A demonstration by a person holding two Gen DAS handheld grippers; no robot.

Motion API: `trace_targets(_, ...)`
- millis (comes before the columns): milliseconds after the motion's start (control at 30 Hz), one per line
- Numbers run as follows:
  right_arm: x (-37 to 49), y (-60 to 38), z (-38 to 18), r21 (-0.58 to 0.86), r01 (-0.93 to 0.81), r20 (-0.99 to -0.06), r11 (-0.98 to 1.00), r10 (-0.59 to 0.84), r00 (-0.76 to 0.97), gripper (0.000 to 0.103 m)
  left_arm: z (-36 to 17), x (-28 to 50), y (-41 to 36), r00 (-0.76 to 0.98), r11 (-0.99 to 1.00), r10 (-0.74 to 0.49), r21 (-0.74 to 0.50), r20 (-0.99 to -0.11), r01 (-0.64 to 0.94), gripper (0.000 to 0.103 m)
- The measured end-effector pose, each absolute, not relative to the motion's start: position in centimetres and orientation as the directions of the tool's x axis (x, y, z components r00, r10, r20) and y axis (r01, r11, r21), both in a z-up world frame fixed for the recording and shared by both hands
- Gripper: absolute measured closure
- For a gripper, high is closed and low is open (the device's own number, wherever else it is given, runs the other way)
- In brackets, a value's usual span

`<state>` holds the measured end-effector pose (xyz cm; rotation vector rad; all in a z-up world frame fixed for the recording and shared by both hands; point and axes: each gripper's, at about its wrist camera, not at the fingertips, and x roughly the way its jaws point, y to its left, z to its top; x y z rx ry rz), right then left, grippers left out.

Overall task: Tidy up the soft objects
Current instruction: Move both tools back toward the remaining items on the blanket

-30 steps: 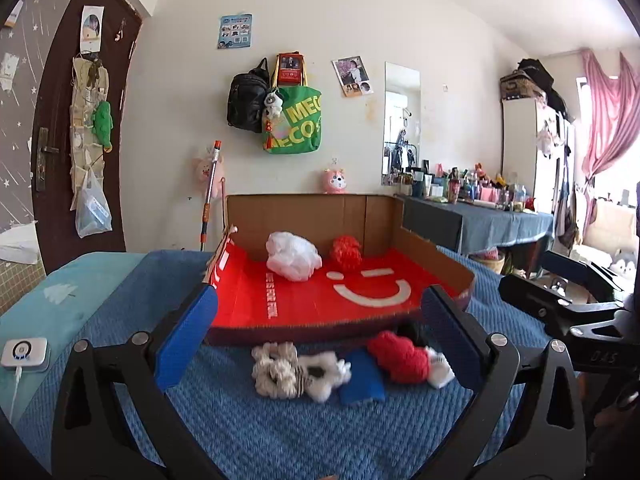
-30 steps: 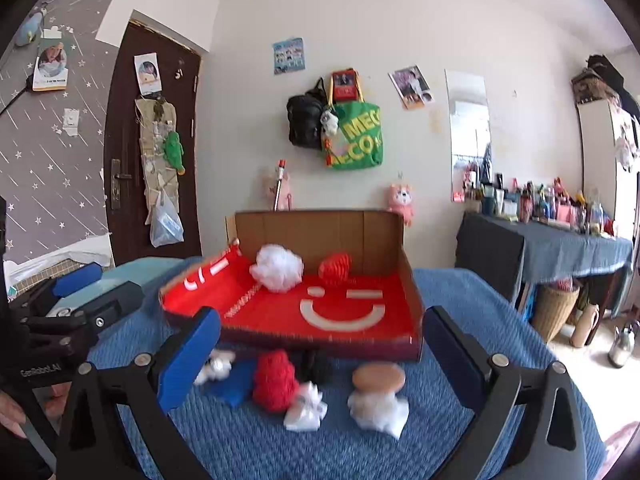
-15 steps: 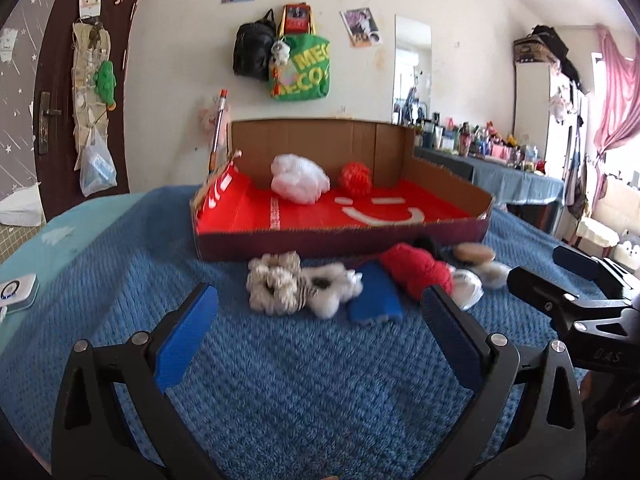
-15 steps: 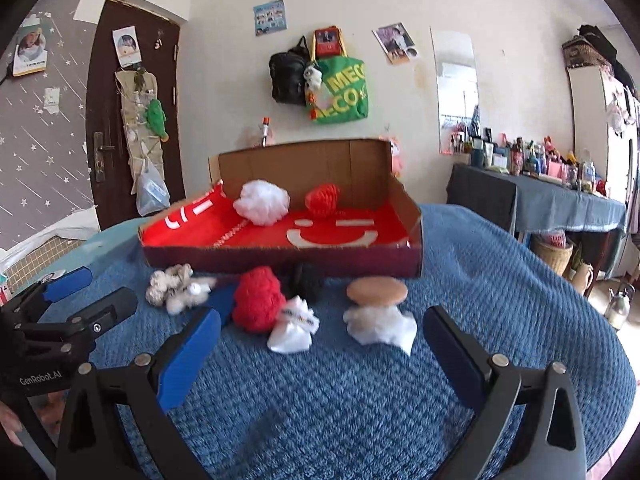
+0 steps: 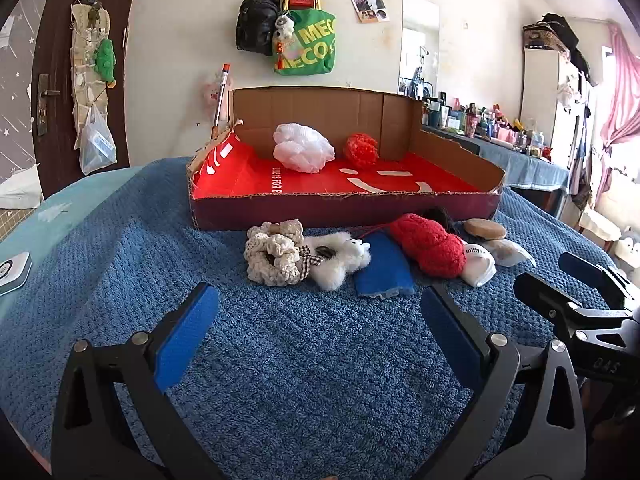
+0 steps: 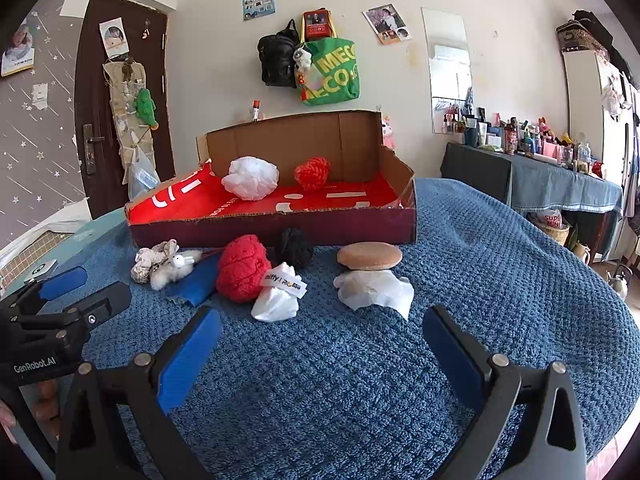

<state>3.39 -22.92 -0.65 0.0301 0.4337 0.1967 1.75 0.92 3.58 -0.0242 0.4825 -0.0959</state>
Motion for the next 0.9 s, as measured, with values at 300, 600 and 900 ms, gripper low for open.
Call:
trace_targets(300, 3.7, -23.0, -0.8, 0.073, -0.181, -0.433, 0.981, 0.194, 0.880, 0.000, 3.6, 2.1, 0.8, 0.869, 0.995, -0.100, -0.043, -0.485, 0.091, 0.000)
trace_targets(600, 5.0, -23.0, 0.4, 0.074, -0.177, -0.455, 0.981, 0.191, 0.870, 0.000, 4.4, 3.9, 1.5, 0.834, 0.992, -0.124, -0.071, -0.538, 0.101, 0.000)
trace_targets(900, 7.8, -23.3, 2.1, 0.063, -0.164, -0.501, 0.984, 0.174, 0.848, 0.000, 5.3, 6.6, 2.7, 0.807, 0.994, -0.109, -0.054, -0.580, 0.096, 0.000)
